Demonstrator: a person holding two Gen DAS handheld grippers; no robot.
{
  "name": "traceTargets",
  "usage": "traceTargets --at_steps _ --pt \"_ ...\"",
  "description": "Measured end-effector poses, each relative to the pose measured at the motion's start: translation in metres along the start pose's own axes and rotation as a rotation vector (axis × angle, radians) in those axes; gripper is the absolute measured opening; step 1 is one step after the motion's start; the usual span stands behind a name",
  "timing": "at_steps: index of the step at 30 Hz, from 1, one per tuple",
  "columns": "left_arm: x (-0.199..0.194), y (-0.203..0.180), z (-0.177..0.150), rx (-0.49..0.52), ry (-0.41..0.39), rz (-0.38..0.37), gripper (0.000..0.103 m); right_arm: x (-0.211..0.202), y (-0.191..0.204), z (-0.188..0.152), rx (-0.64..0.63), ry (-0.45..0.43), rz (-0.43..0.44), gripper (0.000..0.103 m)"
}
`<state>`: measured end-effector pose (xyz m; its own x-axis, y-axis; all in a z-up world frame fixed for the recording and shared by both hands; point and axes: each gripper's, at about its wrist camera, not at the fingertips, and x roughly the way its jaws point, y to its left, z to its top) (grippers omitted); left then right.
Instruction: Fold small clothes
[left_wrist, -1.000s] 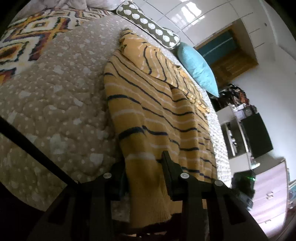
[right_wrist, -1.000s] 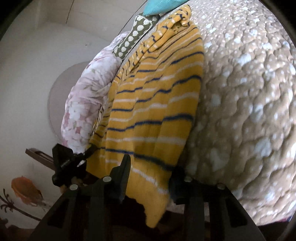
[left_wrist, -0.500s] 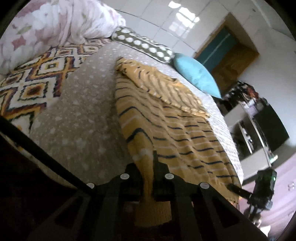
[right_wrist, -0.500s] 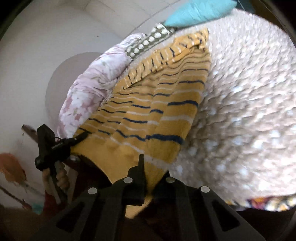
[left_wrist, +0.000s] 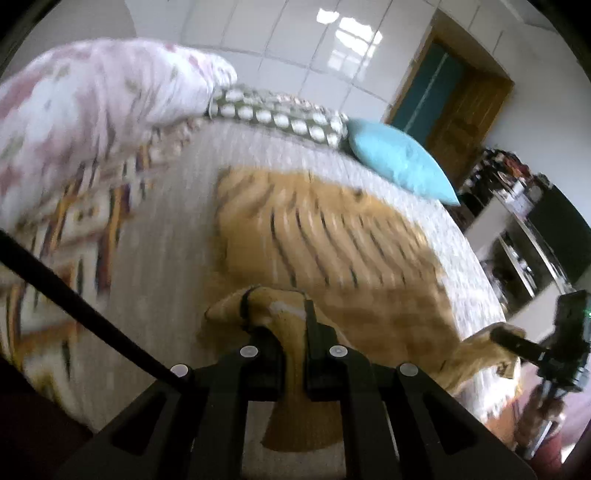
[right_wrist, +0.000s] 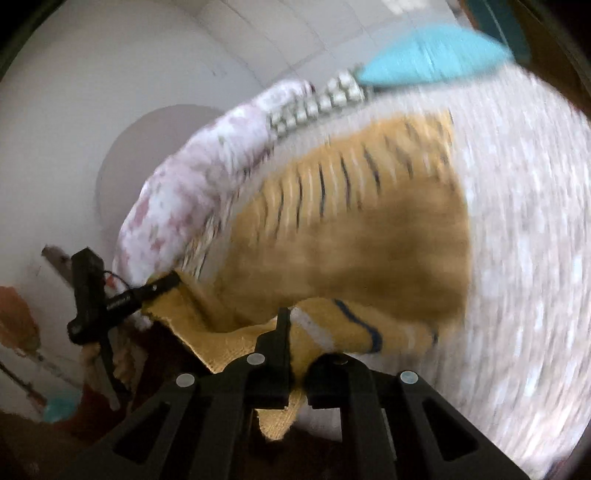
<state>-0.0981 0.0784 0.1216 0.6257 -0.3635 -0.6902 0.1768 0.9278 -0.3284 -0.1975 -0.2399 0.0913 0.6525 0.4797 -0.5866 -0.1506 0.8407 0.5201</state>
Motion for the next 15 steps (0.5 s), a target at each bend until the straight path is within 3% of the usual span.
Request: traceTargets --at_steps 3,7,15 --pt "0.028 -0.005 0.045 -0.036 -0.011 -0.002 0.007 0.018 -0.003 0.055 0.02 -0.065 -0.035 0.007" --pt "0.076 -0.007 0.1 -0.057 -0.007 0.054 0.008 0.045 -0.016 0.106 0.054 -0.097 -0.113 0.007" --pt "0.169 0.011 0.131 -0.145 0.146 0.091 0.008 0.102 -0.072 0.148 0.196 -0.039 -0.157 0.007"
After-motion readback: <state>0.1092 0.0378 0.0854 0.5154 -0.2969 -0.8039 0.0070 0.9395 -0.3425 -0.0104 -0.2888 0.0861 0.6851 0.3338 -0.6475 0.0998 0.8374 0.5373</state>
